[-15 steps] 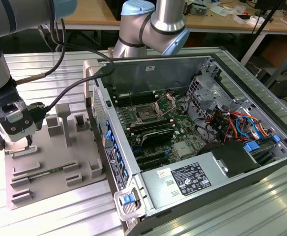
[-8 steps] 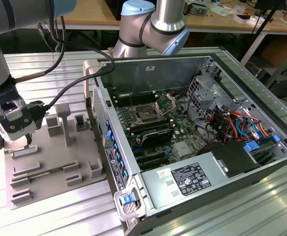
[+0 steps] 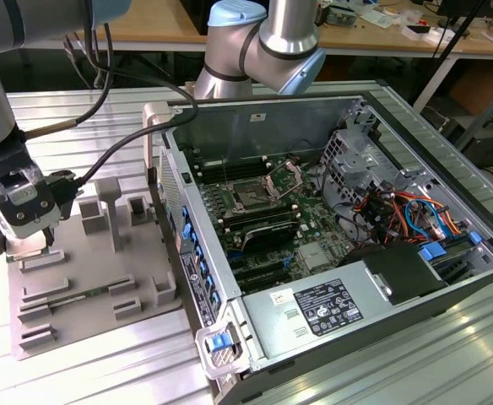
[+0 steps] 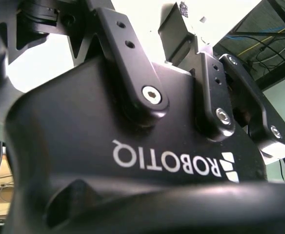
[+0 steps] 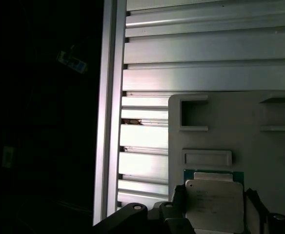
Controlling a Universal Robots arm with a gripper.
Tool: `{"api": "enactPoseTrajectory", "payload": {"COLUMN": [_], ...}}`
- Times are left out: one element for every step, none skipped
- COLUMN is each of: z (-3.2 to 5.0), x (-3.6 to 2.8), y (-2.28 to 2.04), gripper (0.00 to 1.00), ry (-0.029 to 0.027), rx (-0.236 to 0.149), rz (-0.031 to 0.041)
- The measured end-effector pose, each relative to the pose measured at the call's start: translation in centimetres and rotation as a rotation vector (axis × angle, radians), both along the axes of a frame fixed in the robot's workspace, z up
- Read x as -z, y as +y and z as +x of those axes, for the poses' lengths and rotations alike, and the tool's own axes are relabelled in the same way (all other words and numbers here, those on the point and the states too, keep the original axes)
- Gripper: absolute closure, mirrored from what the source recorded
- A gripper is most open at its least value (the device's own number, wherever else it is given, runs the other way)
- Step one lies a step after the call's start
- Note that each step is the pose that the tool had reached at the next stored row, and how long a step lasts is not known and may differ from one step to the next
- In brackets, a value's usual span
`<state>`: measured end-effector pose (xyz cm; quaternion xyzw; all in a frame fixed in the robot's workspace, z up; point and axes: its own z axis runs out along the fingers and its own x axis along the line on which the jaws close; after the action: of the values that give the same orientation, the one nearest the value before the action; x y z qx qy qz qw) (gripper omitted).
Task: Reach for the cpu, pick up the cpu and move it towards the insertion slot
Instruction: 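Pick up the cpu and move it towards the insertion slot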
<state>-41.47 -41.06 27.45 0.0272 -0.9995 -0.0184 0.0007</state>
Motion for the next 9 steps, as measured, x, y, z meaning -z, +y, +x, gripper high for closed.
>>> {"api": "enactPoseTrajectory", "payload": {"z": [0.0,0.0,0.0,0.0,0.0,0.0,0.0,0.0,0.0], "x": [-0.06,-0.1,-0.13,-0.17,-0.19,-0.22,-0.25,-0.27,-0.3], "y": [0.0,0.0,0.0,0.0,0.0,0.0,0.0,0.0,0.0], "gripper": [0.45,0.45,0.45,0.45,0.45,0.45,0.45,0.45,0.45], "ry": [-0.0001,0.0,0.0,0.0,0.0,0.0,0.0,0.0,0.0], "rx": [0.0,0.0,0.0,0.0,0.0,0.0,0.0,0.0,0.0], "rz": [0.0001,0.0002,0.0003,0.0003,0.0004,0.0004,0.0005,0.0007,0.0007]}}
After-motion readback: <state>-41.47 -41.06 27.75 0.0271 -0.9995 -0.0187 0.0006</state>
